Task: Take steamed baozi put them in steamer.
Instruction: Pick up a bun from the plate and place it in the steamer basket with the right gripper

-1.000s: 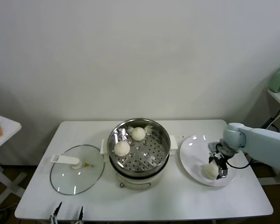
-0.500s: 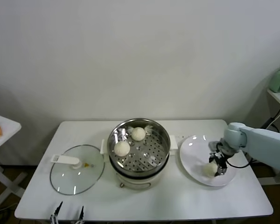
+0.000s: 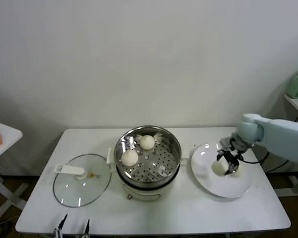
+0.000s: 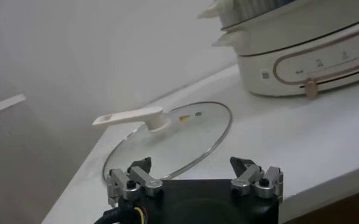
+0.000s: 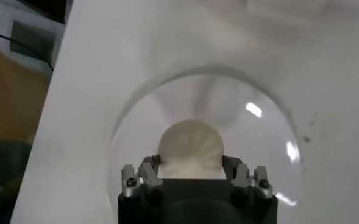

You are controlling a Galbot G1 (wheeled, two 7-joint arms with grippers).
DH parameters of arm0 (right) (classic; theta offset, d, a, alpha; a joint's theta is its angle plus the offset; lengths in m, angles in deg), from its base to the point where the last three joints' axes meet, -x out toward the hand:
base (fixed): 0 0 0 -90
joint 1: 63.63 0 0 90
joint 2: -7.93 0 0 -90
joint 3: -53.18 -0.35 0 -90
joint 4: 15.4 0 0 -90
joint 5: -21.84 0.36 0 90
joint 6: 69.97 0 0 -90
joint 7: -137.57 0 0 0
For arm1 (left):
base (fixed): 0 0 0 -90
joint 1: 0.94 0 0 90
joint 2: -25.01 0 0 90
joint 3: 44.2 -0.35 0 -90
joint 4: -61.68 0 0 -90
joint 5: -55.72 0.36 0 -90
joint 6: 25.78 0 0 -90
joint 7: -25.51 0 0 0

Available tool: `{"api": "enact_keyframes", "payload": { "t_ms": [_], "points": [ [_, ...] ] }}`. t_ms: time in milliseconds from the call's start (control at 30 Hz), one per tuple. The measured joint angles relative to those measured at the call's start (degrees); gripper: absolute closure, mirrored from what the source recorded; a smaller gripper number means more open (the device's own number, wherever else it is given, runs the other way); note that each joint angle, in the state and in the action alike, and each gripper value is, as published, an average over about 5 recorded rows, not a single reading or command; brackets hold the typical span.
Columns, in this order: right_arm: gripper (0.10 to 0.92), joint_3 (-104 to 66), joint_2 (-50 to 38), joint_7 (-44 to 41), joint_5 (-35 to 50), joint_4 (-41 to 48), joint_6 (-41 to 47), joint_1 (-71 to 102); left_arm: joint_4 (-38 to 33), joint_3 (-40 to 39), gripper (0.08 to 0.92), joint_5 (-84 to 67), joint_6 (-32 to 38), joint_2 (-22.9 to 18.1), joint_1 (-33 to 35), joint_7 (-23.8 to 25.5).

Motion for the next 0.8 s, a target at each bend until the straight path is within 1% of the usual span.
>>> {"api": "enact_keyframes", "payload": {
  "t_ms": [200, 333, 567, 800],
  "points": [
    [0.349, 2.3, 2.7, -2.0, 3.9, -5.3, -5.8, -9.7, -0.3, -0.1, 0.177, 0.2, 0.0, -0.1, 0.1, 0.0],
    [0.349, 2.0, 5.1, -2.7, 4.5, -8.6, -9.9, -14.3, -0.3, -0.1, 0.177, 0.2, 0.1, -0.1, 0.2, -0.1],
    [0.35, -0.3, 10.9, -2.8, 1.7, -13.6, -15.8, -18.4, -0.5, -0.4, 0.177, 0.5, 0.2, -0.3, 0.1, -0.1],
    [0.355, -2.5, 17.9, -1.7, -2.5, -15.8, -17.5, -17.1, -0.9, -0.4, 0.177, 0.5, 0.4, -0.4, 0.2, -0.1]
  ]
}}
